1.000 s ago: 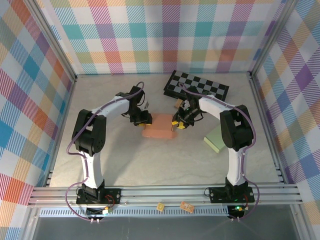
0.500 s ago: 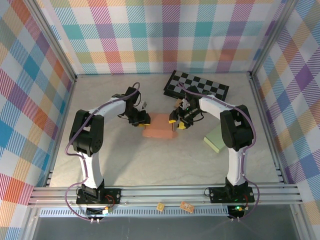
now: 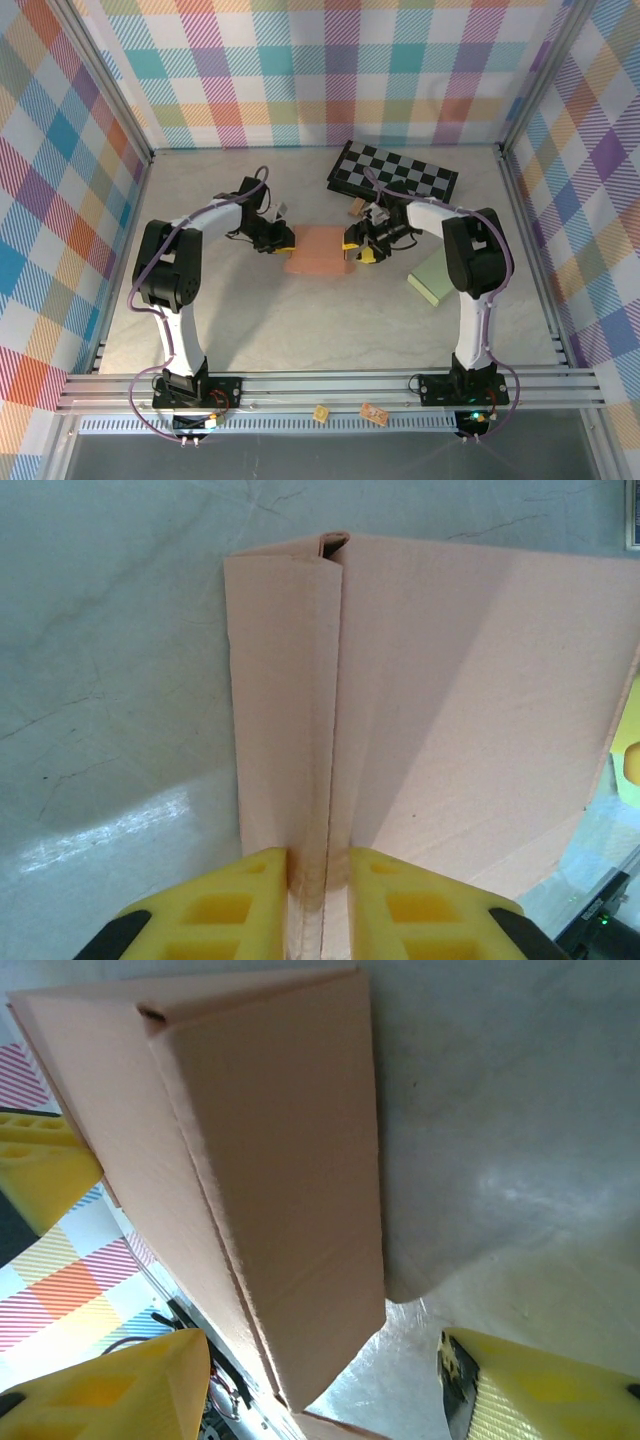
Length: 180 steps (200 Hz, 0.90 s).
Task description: Fold the paper box
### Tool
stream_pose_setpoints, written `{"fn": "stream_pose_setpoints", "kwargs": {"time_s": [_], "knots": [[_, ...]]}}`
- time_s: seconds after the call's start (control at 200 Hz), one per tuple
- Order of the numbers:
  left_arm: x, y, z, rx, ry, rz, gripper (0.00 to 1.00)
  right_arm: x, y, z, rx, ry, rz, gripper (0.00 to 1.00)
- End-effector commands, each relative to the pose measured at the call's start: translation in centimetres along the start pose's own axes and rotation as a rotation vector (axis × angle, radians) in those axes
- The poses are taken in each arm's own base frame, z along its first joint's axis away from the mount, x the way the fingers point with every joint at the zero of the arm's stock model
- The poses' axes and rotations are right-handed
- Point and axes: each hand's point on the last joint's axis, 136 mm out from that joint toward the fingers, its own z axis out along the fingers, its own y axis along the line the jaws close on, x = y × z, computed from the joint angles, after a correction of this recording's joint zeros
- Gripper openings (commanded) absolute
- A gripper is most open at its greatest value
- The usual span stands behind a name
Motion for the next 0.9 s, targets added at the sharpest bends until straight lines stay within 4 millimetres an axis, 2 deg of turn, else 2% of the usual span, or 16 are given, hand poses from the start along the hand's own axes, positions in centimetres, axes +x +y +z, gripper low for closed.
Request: {"fn": "stream_pose_setpoints", "kwargs": {"time_s": [0.0, 0.135, 0.325, 0.645, 0.895], "knots": [[0.3, 0.7, -0.3, 0.021, 0.008, -0.002, 0.19, -0.2, 1.5, 0.1, -0.085, -0.012, -0.095, 0.63], [0.8, 1.5, 0.0, 0.022, 0.033, -0.01, 0.12, -0.4, 2.2, 0.5, -0.157, -0.018, -0.107, 0.65], [1.3, 3.3, -0.1, 0.011, 0.036, -0.042, 0.1, -0.7, 2.6, 0.8, -0.205, -0.011, -0.11, 0.66], [0.9, 3.1, 0.0, 0.023, 0.039, -0.047, 0.1, -1.5, 5.4, 1.3, -0.32, -0.009, -0.121, 0.66], [0.5, 2.6, -0.4, 0.034, 0.016, -0.037, 0.12, -2.0, 6.3, 1.3, -0.343, -0.013, -0.091, 0.57]]}}
